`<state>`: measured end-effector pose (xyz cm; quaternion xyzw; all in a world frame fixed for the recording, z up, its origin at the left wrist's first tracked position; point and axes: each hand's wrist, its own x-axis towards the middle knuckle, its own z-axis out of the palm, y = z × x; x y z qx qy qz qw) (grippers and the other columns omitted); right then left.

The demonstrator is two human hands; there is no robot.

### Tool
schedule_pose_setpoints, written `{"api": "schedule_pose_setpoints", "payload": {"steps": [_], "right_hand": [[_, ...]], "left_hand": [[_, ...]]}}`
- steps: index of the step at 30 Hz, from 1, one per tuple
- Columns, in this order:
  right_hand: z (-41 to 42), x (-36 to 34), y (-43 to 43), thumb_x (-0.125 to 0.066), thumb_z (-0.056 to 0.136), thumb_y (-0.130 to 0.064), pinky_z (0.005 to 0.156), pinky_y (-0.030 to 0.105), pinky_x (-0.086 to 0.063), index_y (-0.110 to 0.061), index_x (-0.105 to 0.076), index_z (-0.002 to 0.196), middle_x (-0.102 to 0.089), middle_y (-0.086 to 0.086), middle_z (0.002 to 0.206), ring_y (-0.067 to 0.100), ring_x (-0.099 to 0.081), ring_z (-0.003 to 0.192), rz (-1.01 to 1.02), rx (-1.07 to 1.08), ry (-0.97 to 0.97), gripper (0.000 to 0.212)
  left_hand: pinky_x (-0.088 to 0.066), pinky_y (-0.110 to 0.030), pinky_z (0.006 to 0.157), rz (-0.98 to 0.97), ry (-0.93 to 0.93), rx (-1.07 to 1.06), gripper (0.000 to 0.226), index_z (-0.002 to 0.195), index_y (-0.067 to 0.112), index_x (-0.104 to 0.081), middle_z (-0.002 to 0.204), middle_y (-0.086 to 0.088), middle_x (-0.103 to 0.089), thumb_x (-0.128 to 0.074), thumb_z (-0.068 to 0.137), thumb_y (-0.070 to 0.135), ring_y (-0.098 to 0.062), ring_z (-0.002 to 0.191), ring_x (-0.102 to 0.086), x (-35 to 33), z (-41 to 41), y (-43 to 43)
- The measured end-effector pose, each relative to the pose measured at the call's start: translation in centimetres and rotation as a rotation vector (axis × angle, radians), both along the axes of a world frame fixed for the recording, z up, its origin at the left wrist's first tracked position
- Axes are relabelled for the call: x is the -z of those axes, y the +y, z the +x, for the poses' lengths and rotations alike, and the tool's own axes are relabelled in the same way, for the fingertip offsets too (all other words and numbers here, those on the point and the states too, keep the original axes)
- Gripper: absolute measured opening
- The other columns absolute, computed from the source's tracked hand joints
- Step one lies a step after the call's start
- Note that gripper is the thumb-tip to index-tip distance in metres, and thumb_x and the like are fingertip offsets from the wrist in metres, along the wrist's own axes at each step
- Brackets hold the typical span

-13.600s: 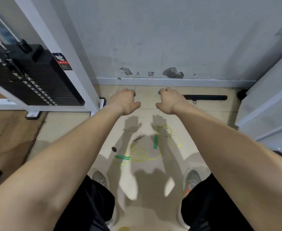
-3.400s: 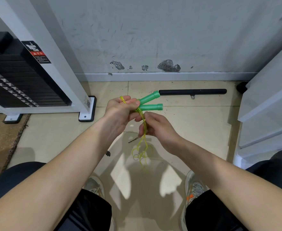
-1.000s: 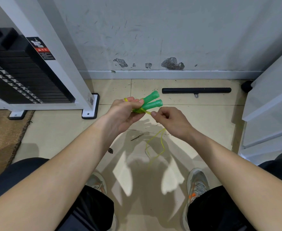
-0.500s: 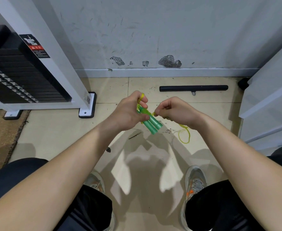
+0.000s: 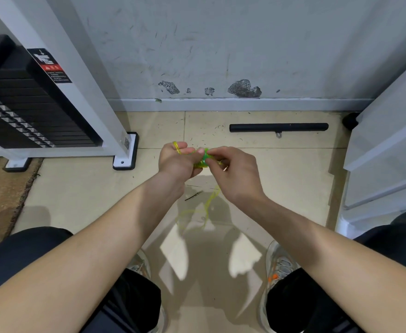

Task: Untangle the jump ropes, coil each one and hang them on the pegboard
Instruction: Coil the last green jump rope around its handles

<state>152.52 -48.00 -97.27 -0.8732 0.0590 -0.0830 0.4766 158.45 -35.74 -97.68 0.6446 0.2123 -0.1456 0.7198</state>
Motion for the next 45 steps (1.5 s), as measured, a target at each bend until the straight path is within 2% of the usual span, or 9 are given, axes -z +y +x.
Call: {"api": "schedule_pose_setpoints", "payload": {"steps": [6, 14, 18, 21, 25, 29, 35, 40, 45], "right_hand": [[-0.6, 1.1, 0.6, -0.062, 0.095, -0.023, 0.084, 0.038, -0.053, -0.03, -0.068, 0.116, -0.068, -0.011, 0.099, 0.015, -0.061, 0.073, -0.156, -0.075, 0.001, 0.023], [-0.7, 1.4, 0.3, -0.066, 0.092, -0.039, 0.069, 0.036, -0.053, -0.029, -0.054, 0.088, -0.064, -0.006, 0.062, 0.015, -0.068, 0.069, 0.12, 0.046, 0.131, 0.016], [-0.2, 1.8, -0.7, -0.057, 0.1, -0.033, 0.063, 0.03, -0.045, -0.023, -0.063, 0.087, -0.055, -0.001, 0.064, 0.014, -0.058, 0.054, 0.348, -0.054, 0.25, 0.017], [0.5, 2.4, -1.9, -0.052, 0.103, -0.033, 0.067, 0.029, -0.04, -0.025, -0.069, 0.08, -0.049, -0.015, 0.062, 0.005, -0.044, 0.056, 0.315, -0.145, 0.303, 0.03], [1.7, 1.9, -3.9, -0.058, 0.094, -0.057, 0.064, 0.029, -0.034, -0.021, -0.051, 0.058, -0.045, -0.014, 0.058, 0.008, -0.04, 0.056, 0.152, -0.137, 0.426, 0.051], [2.6, 1.3, -5.5, -0.071, 0.09, -0.034, 0.048, 0.023, -0.024, -0.018, -0.049, 0.059, -0.032, -0.01, 0.056, 0.009, -0.028, 0.05, 0.117, -0.116, 0.389, 0.041], [2.9, 0.3, -5.5, -0.074, 0.09, -0.027, 0.045, 0.013, -0.03, -0.006, -0.07, 0.08, -0.045, -0.008, 0.058, 0.002, -0.037, 0.046, 0.242, -0.132, 0.343, 0.023], [2.8, -0.4, -3.5, -0.059, 0.096, -0.022, 0.06, 0.023, -0.039, -0.017, -0.075, 0.078, -0.061, -0.009, 0.065, 0.0, -0.047, 0.051, 0.238, -0.063, 0.343, 0.024], [1.1, -0.3, -0.9, -0.054, 0.097, -0.026, 0.052, 0.012, -0.036, -0.018, -0.069, 0.081, -0.065, -0.005, 0.07, 0.003, -0.051, 0.057, 0.081, 0.015, 0.206, 0.024]], "left_hand": [[-0.059, -0.042, 0.087, -0.111, 0.107, -0.041, 0.051, 0.118, 0.007, -0.042, 0.108, -0.004, -0.056, -0.079, 0.083, 0.009, -0.03, 0.094, -0.069, -0.6, 0.0, -0.1], [-0.06, -0.04, 0.084, -0.152, 0.092, -0.055, 0.058, 0.126, 0.001, -0.044, 0.106, -0.004, -0.052, -0.08, 0.08, 0.003, -0.021, 0.084, -0.067, -1.4, 0.3, 0.2], [-0.061, -0.037, 0.081, -0.187, 0.063, -0.065, 0.059, 0.127, -0.003, -0.044, 0.11, 0.001, -0.048, -0.079, 0.081, 0.004, -0.019, 0.091, -0.068, -2.3, 1.5, 1.4], [-0.062, -0.036, 0.076, -0.23, 0.097, -0.02, 0.061, 0.128, -0.003, -0.047, 0.127, -0.002, -0.048, -0.081, 0.079, 0.004, -0.023, 0.1, -0.068, -2.7, 2.0, 2.0], [-0.061, -0.033, 0.073, -0.242, 0.112, 0.15, 0.051, 0.121, 0.0, -0.053, 0.125, -0.009, -0.055, -0.08, 0.079, 0.005, -0.028, 0.1, -0.068, -3.1, 2.0, 2.6], [-0.063, -0.034, 0.07, -0.029, 0.025, 0.428, 0.039, 0.111, 0.009, -0.055, 0.1, -0.004, -0.063, -0.077, 0.08, 0.0, -0.023, 0.083, -0.07, -3.4, 1.7, 2.7], [-0.062, -0.043, 0.074, 0.335, -0.148, 0.653, 0.05, 0.115, 0.007, -0.053, 0.104, -0.002, -0.056, -0.082, 0.075, -0.001, -0.022, 0.086, -0.065, -2.7, 1.0, 1.8], [-0.051, -0.027, 0.072, 0.68, -0.342, 0.488, 0.052, 0.108, 0.019, -0.05, 0.099, 0.007, -0.058, -0.088, 0.073, 0.014, -0.014, 0.085, -0.057, -1.0, 1.6, 1.2], [-0.058, -0.042, 0.083, 0.428, -0.249, 0.208, 0.049, 0.11, 0.018, -0.049, 0.102, 0.003, -0.057, -0.084, 0.077, 0.013, -0.023, 0.096, -0.063, 0.1, 1.3, 0.3]]}}
